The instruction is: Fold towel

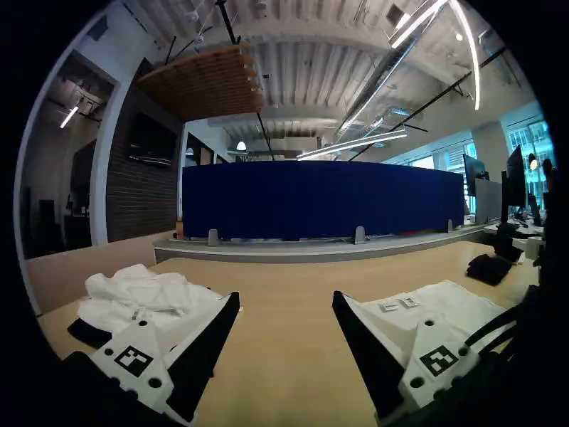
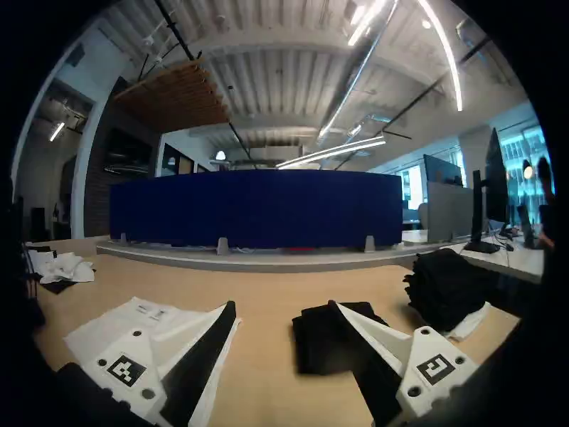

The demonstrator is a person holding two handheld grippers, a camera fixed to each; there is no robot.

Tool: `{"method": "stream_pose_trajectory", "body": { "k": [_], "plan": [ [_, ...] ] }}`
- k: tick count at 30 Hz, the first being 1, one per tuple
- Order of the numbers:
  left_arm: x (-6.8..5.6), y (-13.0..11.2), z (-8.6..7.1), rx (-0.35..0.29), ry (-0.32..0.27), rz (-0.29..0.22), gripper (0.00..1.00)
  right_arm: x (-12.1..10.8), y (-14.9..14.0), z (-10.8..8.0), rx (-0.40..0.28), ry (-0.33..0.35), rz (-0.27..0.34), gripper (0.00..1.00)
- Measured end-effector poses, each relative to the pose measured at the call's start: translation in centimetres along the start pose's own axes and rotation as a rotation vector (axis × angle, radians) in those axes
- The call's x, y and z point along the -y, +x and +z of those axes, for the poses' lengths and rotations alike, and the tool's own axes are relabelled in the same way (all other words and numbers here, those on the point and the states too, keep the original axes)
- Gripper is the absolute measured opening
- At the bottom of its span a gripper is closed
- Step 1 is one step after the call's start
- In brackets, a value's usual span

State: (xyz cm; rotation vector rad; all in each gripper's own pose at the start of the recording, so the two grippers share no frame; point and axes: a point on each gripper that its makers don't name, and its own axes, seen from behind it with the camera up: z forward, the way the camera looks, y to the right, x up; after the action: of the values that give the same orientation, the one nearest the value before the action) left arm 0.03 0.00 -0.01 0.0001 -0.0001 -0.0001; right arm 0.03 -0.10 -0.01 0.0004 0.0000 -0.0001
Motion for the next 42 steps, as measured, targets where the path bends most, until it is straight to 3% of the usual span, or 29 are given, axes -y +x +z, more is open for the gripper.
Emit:
{"method": "stream_pose_trajectory", "body": {
  "k": [8,11,15,26,35,38,42],
  "plan": [
    [-0.1,0.1,0.1,0.002,0.004,-0.003,0.97,0.4,0.2,-0.2,-0.001,0.001,-0.001,0.99],
    [-0.3,1.7,0.0,-0.023,-0.003,-0.013,0.97,-0.1,0.6,-0.3,0.002,-0.009,0.001,1.0],
    [-0.2,4.8,-0.1,-0.056,0.002,-0.023,0.97,-0.6,3.6,-0.8,-0.021,-0.026,0.008,1.0],
    [-1.1,14.1,-1.1,-0.019,-0.017,0.003,0.97,-0.9,13.8,-2.6,-0.015,-0.036,0.008,1.0],
    [-3.2,20.1,-2.9,0.028,-0.065,0.036,0.97,-1.2,19.6,-4.2,0.008,-0.047,0.026,1.0],
    [-3.6,21.3,-3.0,0.028,-0.079,0.047,0.97,-0.7,20.7,-4.2,0.011,-0.025,0.037,1.0],
    [-5.2,21.7,-3.0,0.059,-0.133,0.06,0.97,-0.2,21.1,-4.2,0.04,0.017,0.036,1.0]
  ]
}}
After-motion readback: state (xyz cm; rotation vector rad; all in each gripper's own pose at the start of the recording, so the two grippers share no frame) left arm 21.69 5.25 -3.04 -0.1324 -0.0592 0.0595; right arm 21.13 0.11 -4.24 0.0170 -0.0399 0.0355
